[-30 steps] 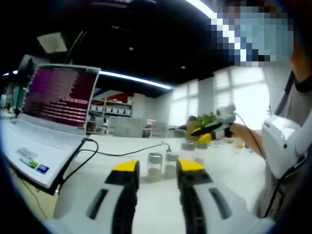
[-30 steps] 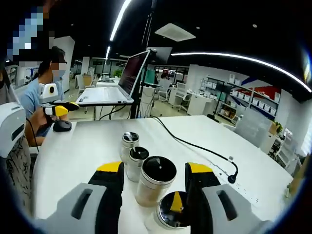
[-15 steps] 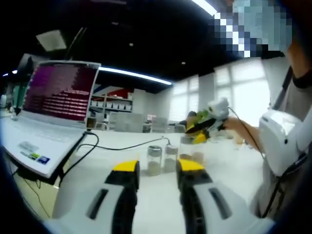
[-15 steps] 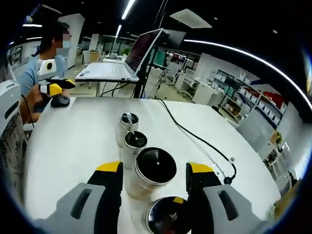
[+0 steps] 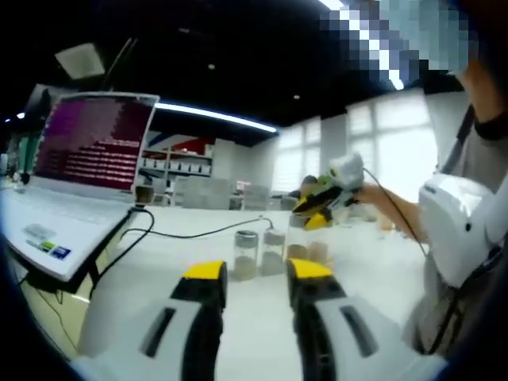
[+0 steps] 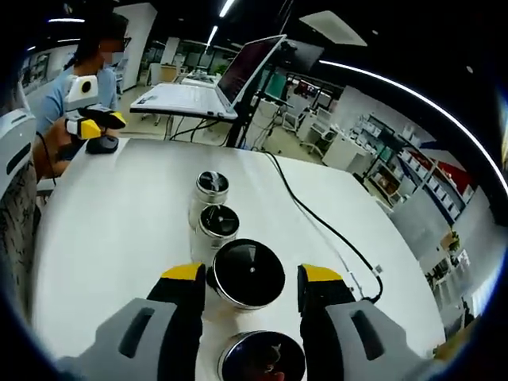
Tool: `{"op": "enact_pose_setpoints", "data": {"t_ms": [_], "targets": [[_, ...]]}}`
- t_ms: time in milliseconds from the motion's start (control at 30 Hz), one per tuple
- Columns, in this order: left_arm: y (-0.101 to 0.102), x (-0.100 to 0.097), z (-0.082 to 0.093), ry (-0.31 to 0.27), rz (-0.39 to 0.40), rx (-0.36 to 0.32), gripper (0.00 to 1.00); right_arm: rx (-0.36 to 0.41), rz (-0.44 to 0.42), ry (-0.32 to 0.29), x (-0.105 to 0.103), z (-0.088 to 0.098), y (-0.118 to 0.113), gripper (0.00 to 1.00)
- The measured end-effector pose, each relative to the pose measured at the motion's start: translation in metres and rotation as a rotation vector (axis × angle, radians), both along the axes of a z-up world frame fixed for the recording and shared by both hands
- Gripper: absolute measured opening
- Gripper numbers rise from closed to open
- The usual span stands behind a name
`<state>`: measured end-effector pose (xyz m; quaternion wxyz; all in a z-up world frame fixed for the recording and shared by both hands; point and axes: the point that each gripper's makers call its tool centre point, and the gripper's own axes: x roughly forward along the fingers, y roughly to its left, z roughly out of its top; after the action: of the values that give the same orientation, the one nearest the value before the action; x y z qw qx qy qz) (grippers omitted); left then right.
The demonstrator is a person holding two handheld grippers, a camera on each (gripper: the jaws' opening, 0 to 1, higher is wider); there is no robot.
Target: Rotate the seasoning bottle until the label or dispensing opening points toward the visible target arrow and the bottle remains upright within the marked orientation range
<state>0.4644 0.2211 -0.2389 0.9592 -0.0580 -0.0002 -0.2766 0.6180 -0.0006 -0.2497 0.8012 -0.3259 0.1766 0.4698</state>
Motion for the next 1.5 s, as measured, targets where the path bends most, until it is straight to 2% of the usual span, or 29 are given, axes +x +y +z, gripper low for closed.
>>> {"op": "enact_pose_setpoints", "data": {"t_ms": [300,467,1067,1333,1500], "targets": [[0.0004,-0.0012,-0.0037,0.008,0.001,-0.006,0.32,0.010,0.010,0.006,-0.0017,-0.0027,0.0039,0.43],[-0.0020,-0.0018,0.0014,0.002,-0.019,-0.052,0.32,0.026,0.008,0.018,-0.0015,-0.0034,0.0052,0.40],[-0.0071,0.0007,0.0038,0.003,-0.022,-0.035,0.32,0.068,0.007,0.026,0.0003,-0.0020,0.0057,0.40],[-0.0057,-0.0017,-0.0017,0.019,-0.007,-0.029,0.32,0.126,-0.014,0.028,0.0040,0.0004,0.0055,0.39],[-0.0049,-0.0024,0.0050,0.005,-0.003,-0.045,0.32,0.131,-0.027,0.028,0.0046,0.0008,0.0052,0.39]]}}
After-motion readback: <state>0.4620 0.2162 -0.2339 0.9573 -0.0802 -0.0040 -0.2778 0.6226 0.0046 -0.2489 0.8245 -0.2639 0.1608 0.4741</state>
